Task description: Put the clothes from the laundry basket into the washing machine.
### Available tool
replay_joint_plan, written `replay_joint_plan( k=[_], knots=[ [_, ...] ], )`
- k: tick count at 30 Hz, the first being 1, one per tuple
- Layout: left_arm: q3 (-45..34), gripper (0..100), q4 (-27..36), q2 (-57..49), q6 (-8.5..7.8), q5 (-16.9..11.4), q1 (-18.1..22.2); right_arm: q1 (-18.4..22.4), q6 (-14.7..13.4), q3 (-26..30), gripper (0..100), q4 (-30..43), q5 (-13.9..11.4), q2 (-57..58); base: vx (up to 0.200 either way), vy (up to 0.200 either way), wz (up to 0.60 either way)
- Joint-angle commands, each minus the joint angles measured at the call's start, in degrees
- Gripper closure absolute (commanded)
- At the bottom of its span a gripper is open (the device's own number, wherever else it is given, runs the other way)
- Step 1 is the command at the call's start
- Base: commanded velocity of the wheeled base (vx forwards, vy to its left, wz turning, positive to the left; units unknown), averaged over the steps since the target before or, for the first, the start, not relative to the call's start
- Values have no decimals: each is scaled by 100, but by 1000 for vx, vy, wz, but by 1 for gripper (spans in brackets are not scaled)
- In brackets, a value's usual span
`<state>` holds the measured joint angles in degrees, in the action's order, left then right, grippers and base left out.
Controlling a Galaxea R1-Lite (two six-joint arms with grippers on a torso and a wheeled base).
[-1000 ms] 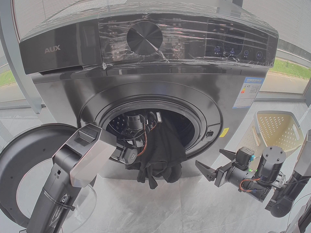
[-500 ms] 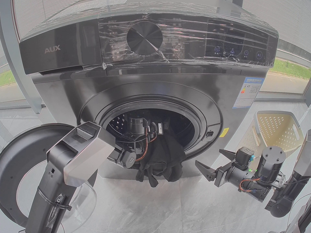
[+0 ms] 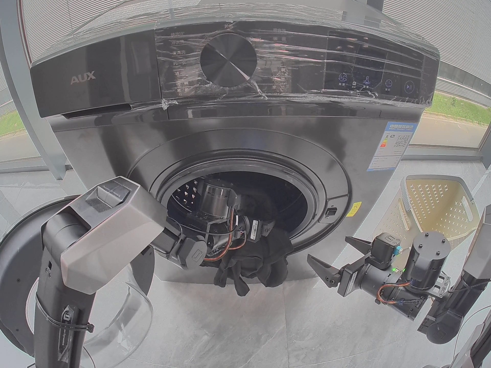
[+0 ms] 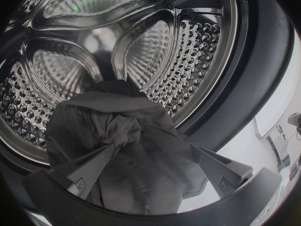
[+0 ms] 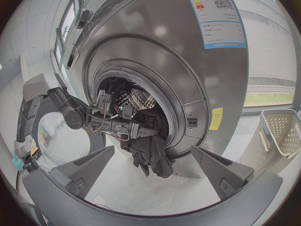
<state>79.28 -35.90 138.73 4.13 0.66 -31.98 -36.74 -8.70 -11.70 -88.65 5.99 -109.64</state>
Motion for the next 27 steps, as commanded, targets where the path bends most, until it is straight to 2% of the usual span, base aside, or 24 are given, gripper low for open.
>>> replay_joint_plan(
  k=[1, 5, 8, 11, 12, 14, 22, 23, 27],
  knots=[
    [-53, 0, 13, 119, -35, -4, 25, -17, 0, 1, 0, -3, -1, -57, 0, 0, 0],
    [-17, 0, 22, 330, -35, -13, 25, -17, 0, -7, 0, -3, -1, -57, 0, 0, 0],
    [0, 0, 13, 524, -132, -13, 34, -17, 0, -7, 0, -3, -10, -57, 0, 0, 0],
    [88, 0, 13, 585, -141, -13, 34, -17, 0, -16, 0, -3, -10, -57, 0, 0, 0],
    [106, 100, 22, 603, -141, -13, 34, -8, 0, -16, 0, -3, -10, -57, 0, 0, 0],
    [176, 100, 22, 611, -141, -13, 42, -8, 0, -16, 0, -3, -10, -48, 0, 0, 0],
    [387, 100, -303, 629, 26, 84, 60, -17, -8, -25, 0, -3, -10, -48, 0, 0, 0],
    [580, 100, -576, 699, 105, 180, 113, -17, -8, -25, 0, -3, -10, -57, 0, 0, 0],
    [1108, 100, -787, 726, 220, 391, 148, -17, -8, -25, 0, -3, -10, -57, 0, 0, 0]
  ],
)
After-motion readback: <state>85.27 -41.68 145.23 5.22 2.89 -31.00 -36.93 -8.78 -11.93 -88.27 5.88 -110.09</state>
